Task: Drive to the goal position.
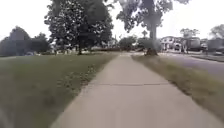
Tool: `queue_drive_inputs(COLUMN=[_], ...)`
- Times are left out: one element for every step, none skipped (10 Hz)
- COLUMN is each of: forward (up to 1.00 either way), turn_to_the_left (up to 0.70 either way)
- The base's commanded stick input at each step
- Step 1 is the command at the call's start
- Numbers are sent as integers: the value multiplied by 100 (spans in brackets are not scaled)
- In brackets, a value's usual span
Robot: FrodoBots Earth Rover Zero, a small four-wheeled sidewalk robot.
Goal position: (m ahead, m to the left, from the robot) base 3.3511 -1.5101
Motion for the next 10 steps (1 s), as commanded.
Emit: queue_drive_inputs(forward=[100, 100, 100, 100, 100, 100, 100, 100, 100, 100], turn_to_the_left=[0, 0, 0, 0, 0, 0, 0, 0, -7, -29])
